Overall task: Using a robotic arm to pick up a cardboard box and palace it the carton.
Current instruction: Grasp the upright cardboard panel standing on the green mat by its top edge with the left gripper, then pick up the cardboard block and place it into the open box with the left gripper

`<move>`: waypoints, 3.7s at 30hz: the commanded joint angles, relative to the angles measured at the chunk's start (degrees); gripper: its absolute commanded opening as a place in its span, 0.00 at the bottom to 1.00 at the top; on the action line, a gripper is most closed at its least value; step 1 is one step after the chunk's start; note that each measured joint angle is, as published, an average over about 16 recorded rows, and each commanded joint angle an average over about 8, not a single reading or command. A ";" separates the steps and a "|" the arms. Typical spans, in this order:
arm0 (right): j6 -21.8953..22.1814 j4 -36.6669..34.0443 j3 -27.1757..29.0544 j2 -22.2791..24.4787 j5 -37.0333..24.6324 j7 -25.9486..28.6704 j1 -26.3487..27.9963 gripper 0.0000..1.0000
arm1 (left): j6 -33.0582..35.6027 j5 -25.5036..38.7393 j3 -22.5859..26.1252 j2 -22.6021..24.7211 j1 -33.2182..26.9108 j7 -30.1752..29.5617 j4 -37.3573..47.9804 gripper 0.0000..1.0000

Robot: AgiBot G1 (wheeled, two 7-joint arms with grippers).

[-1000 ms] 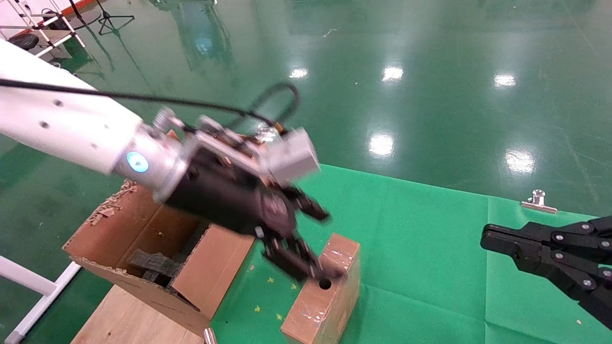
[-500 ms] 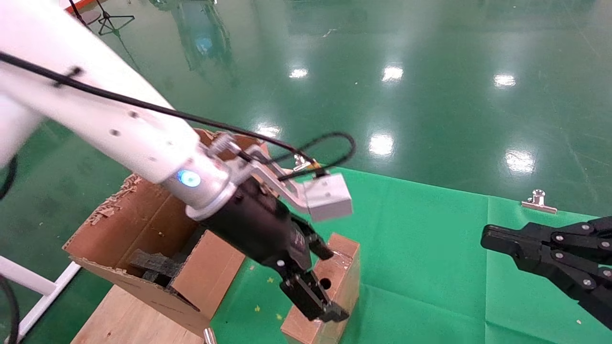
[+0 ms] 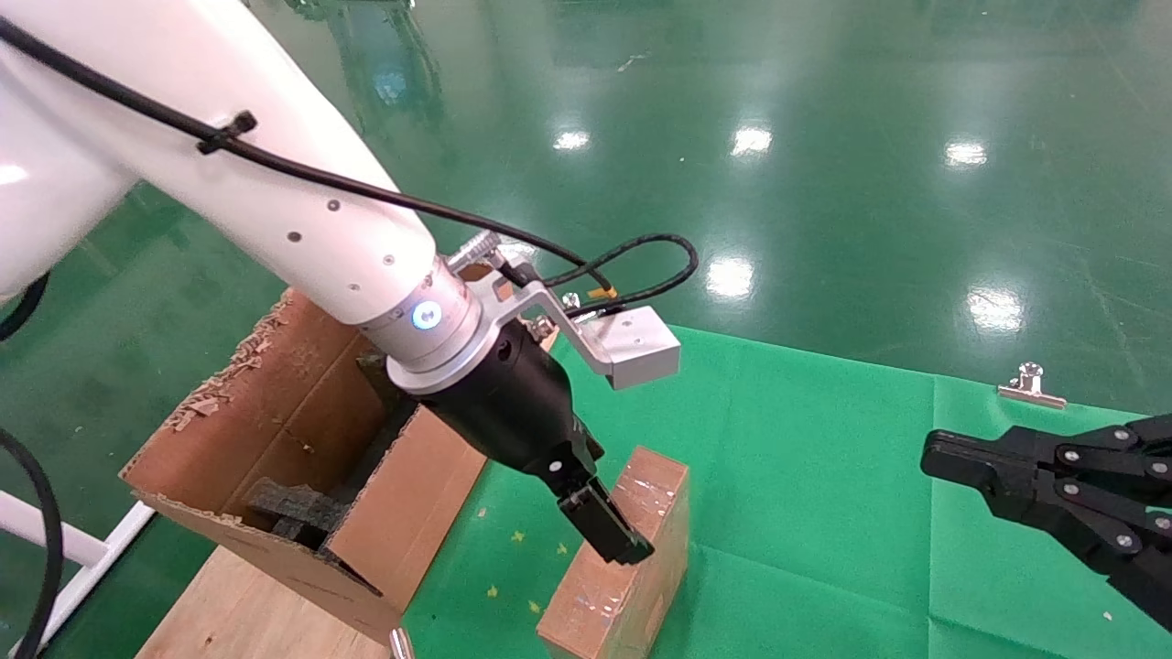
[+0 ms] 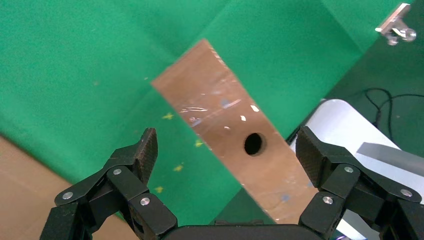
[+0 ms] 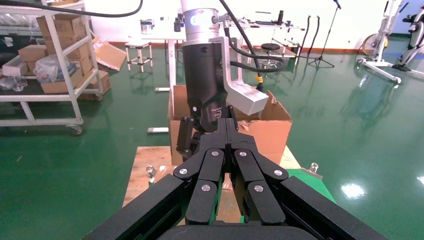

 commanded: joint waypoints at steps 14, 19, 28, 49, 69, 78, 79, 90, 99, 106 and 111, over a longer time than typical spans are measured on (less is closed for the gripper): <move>0.00 0.00 -0.01 0.00 0.01 0.00 0.00 0.00 | -1.02 1.80 5.44 4.69 -0.86 -6.59 -0.02 1.00; 0.00 0.00 -0.01 0.00 0.01 -0.01 0.00 0.00 | -1.47 1.92 6.61 6.01 -0.65 -7.82 -0.04 1.00; 0.02 -0.01 -0.01 0.01 0.01 -0.01 0.00 0.21 | -1.64 2.23 7.76 6.44 -0.99 -8.07 -0.09 1.00; 0.03 -0.02 -0.01 0.01 0.03 -0.01 -0.01 1.00 | -1.56 2.23 7.68 6.41 -1.06 -8.04 -0.09 0.00; 0.02 -0.02 -0.01 0.01 0.03 -0.01 -0.01 1.00 | -1.71 2.20 7.55 6.33 -1.00 -8.02 0.01 0.00; 0.02 -0.02 -0.01 0.01 0.03 -0.01 -0.01 1.00 | -1.44 2.08 6.85 4.85 -2.69 -3.19 1.43 0.00; 0.02 -0.02 -0.01 0.01 0.03 -0.01 -0.01 1.00 | -1.39 2.05 6.60 4.05 -3.21 -1.92 1.47 0.00; 0.02 -0.03 -0.02 0.01 0.03 -0.02 0.00 1.00 | 0.72 -2.77 0.59 -7.78 -11.78 15.09 9.28 0.00; 0.03 -0.03 -0.02 0.01 0.04 -0.02 0.00 1.00 | 3.18 -0.87 2.75 -11.23 -23.35 29.90 28.42 0.00; 0.03 -0.03 -0.03 0.01 0.04 -0.02 0.00 1.00 | 1.91 4.55 7.56 -9.78 -28.85 38.66 44.70 0.00; 0.03 -0.03 -0.03 0.02 0.04 -0.02 0.00 1.00 | -1.84 7.41 9.66 -7.40 -25.94 43.81 55.34 0.00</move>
